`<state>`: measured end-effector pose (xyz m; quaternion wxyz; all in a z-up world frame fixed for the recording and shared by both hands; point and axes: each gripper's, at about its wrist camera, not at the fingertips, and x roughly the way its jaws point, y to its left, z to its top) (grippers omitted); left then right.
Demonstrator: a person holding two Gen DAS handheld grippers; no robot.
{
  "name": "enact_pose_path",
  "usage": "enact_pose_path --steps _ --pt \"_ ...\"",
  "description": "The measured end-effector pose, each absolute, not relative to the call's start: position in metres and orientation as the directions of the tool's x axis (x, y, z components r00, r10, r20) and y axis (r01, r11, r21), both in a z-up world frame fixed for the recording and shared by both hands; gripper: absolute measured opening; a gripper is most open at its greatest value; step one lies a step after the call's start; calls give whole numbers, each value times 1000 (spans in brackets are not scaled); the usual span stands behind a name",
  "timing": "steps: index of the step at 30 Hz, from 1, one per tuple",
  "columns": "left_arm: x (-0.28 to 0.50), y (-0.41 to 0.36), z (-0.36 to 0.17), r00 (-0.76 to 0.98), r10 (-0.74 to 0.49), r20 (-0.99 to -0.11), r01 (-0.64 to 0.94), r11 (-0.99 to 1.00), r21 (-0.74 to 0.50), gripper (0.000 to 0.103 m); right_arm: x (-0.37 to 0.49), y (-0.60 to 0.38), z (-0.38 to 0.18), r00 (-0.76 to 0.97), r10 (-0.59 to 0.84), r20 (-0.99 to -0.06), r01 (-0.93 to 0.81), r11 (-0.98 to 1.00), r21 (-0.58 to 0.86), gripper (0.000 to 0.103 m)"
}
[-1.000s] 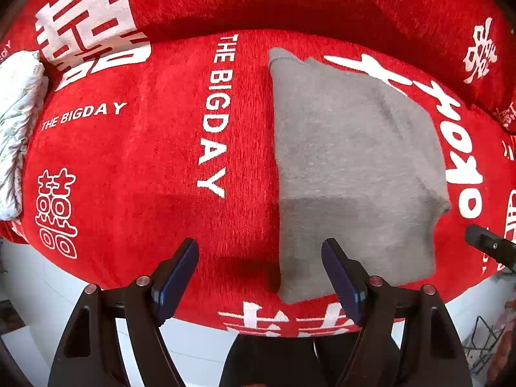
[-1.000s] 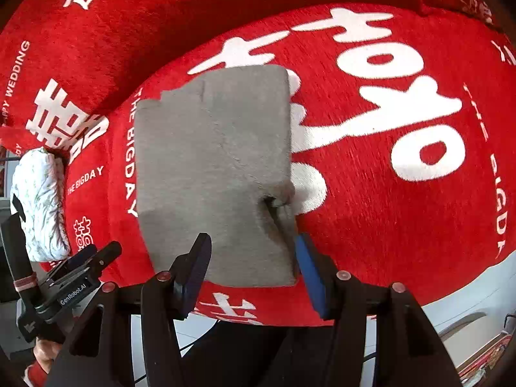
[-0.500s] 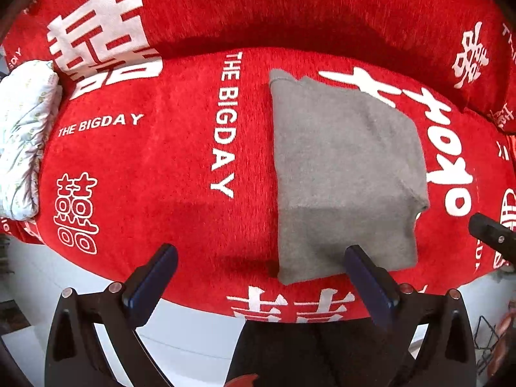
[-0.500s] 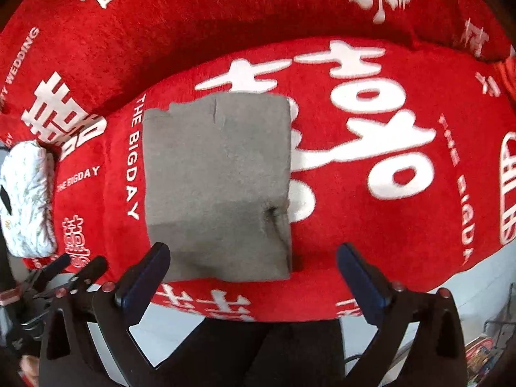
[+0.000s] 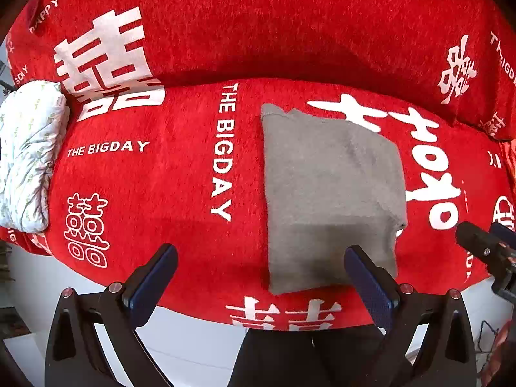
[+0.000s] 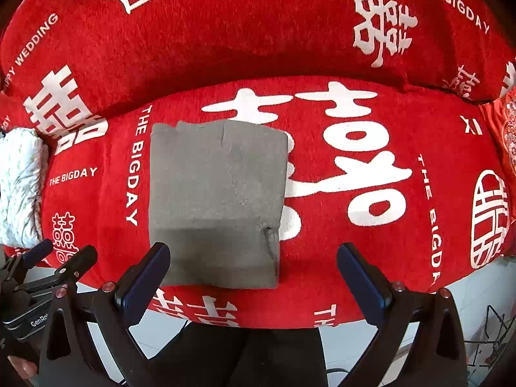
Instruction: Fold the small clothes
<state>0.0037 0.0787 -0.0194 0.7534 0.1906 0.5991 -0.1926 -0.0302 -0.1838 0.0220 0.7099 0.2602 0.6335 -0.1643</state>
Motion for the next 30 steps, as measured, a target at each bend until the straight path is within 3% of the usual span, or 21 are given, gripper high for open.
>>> enact_pose_path --steps 30 --pt "3 66 -5 221 -74 -972 517 854 53 103 -25 -187 36 154 72 -985 565 811 148 103"
